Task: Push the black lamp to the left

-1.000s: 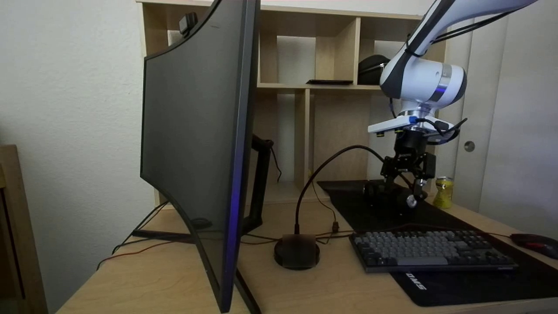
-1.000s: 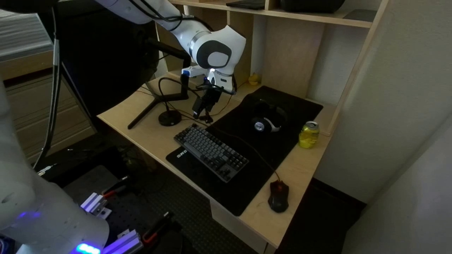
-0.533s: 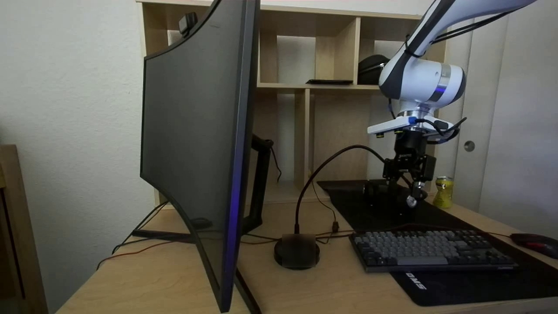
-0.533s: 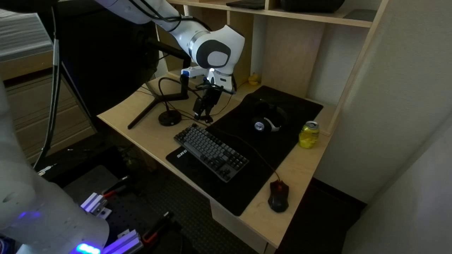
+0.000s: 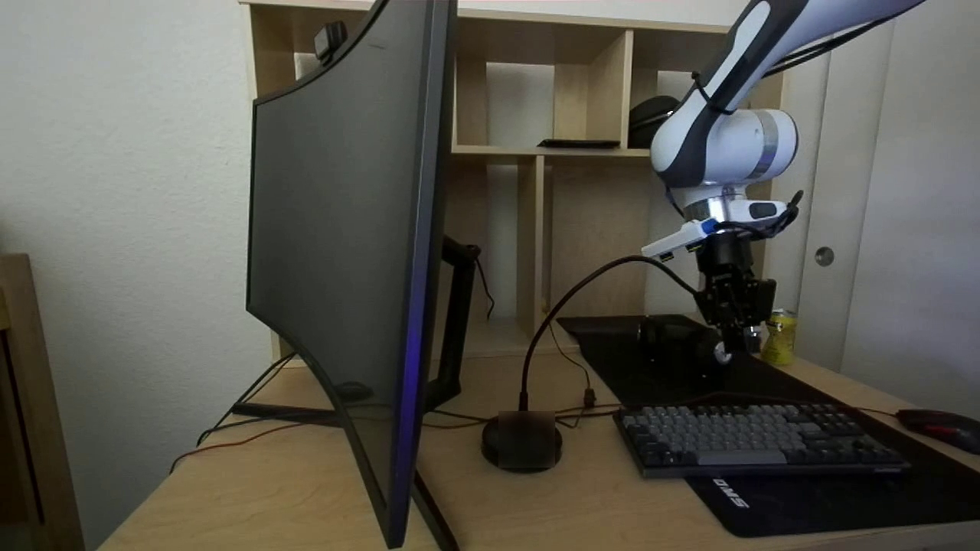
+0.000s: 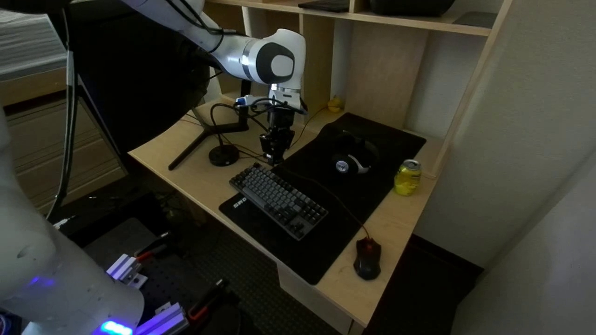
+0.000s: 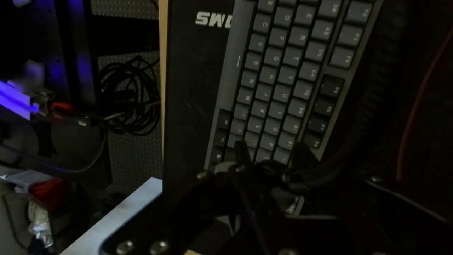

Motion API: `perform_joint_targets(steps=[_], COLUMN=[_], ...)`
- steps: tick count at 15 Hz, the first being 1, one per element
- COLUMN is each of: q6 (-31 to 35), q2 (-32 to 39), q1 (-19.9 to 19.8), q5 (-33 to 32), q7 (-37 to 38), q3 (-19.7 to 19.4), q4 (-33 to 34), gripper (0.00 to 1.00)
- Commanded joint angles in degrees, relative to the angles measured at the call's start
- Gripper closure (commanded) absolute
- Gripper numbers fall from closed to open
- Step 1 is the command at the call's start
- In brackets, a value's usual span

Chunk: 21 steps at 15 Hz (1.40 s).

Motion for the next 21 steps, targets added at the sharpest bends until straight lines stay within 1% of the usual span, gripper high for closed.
perform_joint_targets(steps=[1,3,5,7,9,10,11,12,13,14,15,16,17,18,19,21], q6=[-5.7,-9.2,-15.9,-24.1,-32.5,-36.3,-39.7,-41.2,-41.9,-42.0,-38.5,-35.4,-33.9,-31.8,-35.1,-33.5], q2=[-3.8,-5.1,-7.1,-9.4,-10.8,-11.2,-11.5,-11.9,-12.1,-12.2,-13.6,-15.1,-15.7,-16.4,-14.1,-15.2], q1=[2.6,2.6,2.4,2.7,2.4,2.4,2.3,2.2,2.0,1.5,1.3,1.5,1.9,1.9,1.7,1.7], q5=[-3.0,-0.7,2.6,3.7,4.7,4.7,4.9,4.9,5.1,6.8,7.2,5.7,1.9,0.3,2.5,1.0], q7=[3.4,1.2,-2.2,-3.2,-3.5,-2.4,-1.9,-1.0,-0.3,-1.0,-2.6,-5.2,-6.1,-7.4,-4.6,-5.7], q3=[1.1,2.6,4.4,5.3,5.7,5.6,5.6,5.5,5.4,5.2,5.1,5.4,5.7,5.8,5.8,6.0], q4=[-0.3,0.3,1.5,2.2,2.9,3.2,3.7,4.3,4.9,6.0,5.5,4.7,4.7,4.2,5.7,5.6], gripper=[0.90,0.90,0.90,0.90,0.90,0.90,0.90,0.90,0.90,0.90,0.83,0.42,0.46,0.45,0.66,0.52])
